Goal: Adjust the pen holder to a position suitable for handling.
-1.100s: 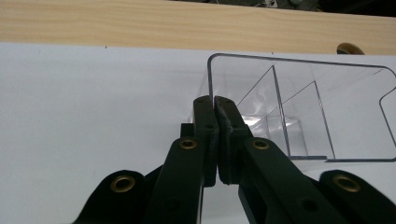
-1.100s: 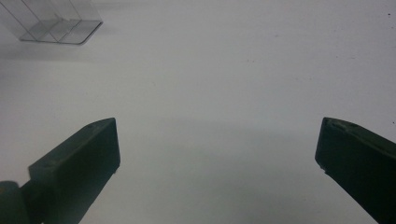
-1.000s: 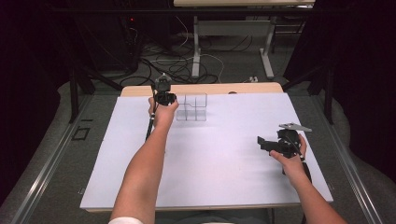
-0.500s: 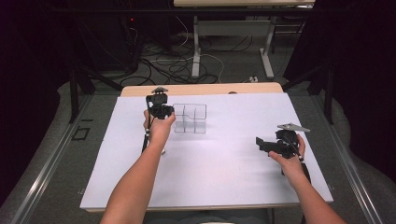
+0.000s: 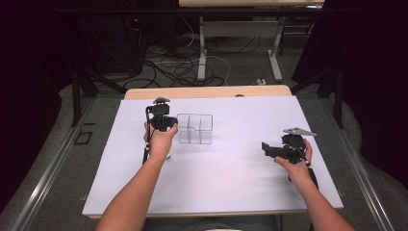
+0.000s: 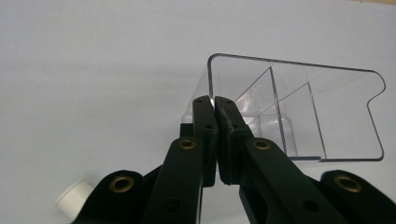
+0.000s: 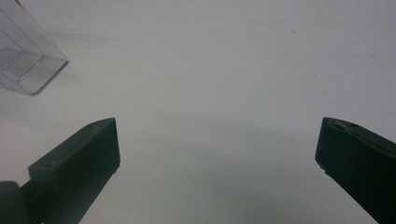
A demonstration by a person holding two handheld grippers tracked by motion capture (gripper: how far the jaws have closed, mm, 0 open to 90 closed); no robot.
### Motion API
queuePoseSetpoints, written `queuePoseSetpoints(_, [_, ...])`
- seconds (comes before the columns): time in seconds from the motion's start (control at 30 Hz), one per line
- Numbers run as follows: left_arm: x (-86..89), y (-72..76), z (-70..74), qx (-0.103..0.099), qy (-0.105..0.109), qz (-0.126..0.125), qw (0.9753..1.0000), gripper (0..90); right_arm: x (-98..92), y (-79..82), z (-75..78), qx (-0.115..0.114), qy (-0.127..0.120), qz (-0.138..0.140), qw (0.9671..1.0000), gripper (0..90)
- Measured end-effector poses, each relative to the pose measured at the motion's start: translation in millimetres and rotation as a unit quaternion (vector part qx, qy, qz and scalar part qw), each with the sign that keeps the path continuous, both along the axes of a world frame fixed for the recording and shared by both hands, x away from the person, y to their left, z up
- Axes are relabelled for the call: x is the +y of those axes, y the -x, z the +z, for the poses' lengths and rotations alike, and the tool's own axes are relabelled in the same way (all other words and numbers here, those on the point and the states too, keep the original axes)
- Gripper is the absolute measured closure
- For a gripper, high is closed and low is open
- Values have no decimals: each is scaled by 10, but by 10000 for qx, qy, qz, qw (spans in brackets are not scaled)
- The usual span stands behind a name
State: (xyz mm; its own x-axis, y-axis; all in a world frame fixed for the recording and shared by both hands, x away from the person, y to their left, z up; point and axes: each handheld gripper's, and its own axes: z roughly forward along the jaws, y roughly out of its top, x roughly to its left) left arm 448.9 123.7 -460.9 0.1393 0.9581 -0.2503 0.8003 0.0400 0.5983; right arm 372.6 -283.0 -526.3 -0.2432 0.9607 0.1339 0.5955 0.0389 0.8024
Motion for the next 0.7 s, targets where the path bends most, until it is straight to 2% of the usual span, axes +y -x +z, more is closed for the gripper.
queuePoseSetpoints(0.1, [-8, 38, 1, 34, -68, -47, 10000, 882, 0, -1, -2, 9, -4, -3, 10000, 0])
queuePoseSetpoints(0.2, [-14, 74, -10, -35, -65, -51, 10000, 881, 2, -2, -6, 1, 12, 6, 10000, 0])
queuePoseSetpoints(0.37, [15, 73, -35, -72, 104, -32, 9999, 873, 2, -8, -15, 34, 18, -4, 10000, 0])
queuePoseSetpoints(0.7, [122, 77, -18, -179, 338, -208, 9991, 816, 12, -4, -17, 49, 39, 27, 10000, 0])
